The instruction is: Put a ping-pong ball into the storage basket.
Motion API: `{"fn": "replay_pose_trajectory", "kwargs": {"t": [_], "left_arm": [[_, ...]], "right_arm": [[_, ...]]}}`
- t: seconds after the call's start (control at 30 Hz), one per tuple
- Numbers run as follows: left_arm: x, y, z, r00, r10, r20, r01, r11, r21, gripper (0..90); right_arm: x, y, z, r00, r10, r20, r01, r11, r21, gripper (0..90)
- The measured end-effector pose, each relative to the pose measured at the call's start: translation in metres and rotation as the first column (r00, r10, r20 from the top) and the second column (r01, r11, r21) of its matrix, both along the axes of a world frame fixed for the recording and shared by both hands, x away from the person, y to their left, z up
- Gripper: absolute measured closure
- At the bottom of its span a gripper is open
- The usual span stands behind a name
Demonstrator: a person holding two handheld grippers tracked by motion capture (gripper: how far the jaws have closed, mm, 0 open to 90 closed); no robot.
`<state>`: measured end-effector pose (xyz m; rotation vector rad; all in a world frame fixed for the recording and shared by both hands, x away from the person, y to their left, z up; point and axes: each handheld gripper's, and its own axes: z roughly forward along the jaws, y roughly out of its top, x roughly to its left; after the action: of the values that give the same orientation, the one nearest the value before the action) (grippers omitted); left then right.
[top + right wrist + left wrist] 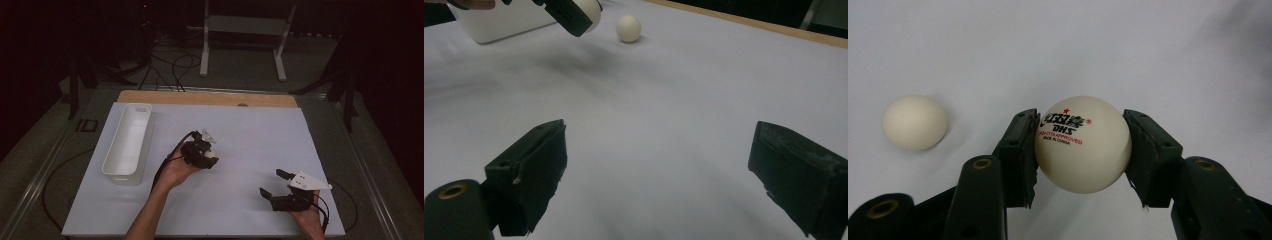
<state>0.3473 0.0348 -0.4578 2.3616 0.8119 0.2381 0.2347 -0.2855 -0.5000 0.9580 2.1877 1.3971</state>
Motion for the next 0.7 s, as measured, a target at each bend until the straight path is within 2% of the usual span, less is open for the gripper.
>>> {"fn": "replay_pose_trajectory", "kwargs": {"t": [0.7], "left_arm": [[0.0014, 0.0092, 0.0054, 0.9998, 0.020, 0.004, -0.020, 0.9998, -0.007, 51.1]], "right_arm": [[0.0001, -0.0005, 0.0001, 1.0000, -0.001, 0.001, 0.001, 1.000, 0.002, 8.2]]}}
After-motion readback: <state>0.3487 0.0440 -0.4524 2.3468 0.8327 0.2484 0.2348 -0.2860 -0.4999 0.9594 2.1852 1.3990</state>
